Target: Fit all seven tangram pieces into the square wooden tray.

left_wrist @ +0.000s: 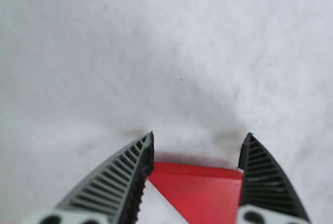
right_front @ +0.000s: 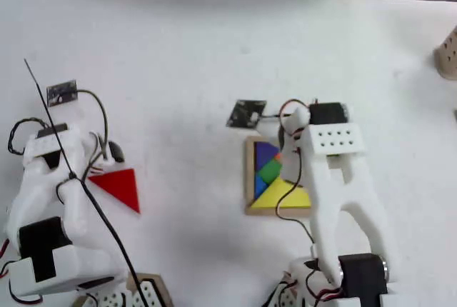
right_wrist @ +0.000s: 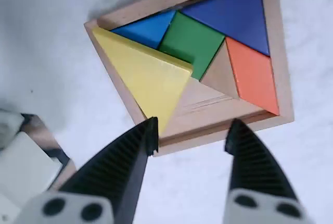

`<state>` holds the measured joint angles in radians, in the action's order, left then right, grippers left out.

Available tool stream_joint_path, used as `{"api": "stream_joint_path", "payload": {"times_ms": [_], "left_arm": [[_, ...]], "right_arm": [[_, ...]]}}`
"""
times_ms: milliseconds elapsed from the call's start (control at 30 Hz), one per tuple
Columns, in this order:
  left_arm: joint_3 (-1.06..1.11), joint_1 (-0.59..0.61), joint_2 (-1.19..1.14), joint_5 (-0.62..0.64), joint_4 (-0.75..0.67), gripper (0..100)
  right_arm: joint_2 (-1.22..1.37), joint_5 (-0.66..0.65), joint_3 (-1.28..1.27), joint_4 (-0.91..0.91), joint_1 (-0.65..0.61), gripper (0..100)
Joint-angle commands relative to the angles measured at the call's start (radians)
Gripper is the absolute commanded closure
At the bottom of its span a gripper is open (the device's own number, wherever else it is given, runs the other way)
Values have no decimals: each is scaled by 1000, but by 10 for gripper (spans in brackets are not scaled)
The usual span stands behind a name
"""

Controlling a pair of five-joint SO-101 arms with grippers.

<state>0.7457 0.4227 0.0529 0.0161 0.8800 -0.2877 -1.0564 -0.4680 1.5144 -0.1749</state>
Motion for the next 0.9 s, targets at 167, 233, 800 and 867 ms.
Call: {"api": "stream_joint_path", "payload": {"times_ms": [167, 233, 800, 867], "left_arm": [[-40, -4, 8, 8, -12, 732], [-40, -4, 8, 8, -12, 732], [-40, -4, 8, 8, -14, 732], [-40, -4, 8, 8, -14, 732]], "right_arm": [[-42, 400, -38, -183, -96, 979], [-42, 477, -117, -300, -96, 980], [-51, 539, -393, -564, -179, 981], [-53, 539, -393, -561, -179, 981]]}}
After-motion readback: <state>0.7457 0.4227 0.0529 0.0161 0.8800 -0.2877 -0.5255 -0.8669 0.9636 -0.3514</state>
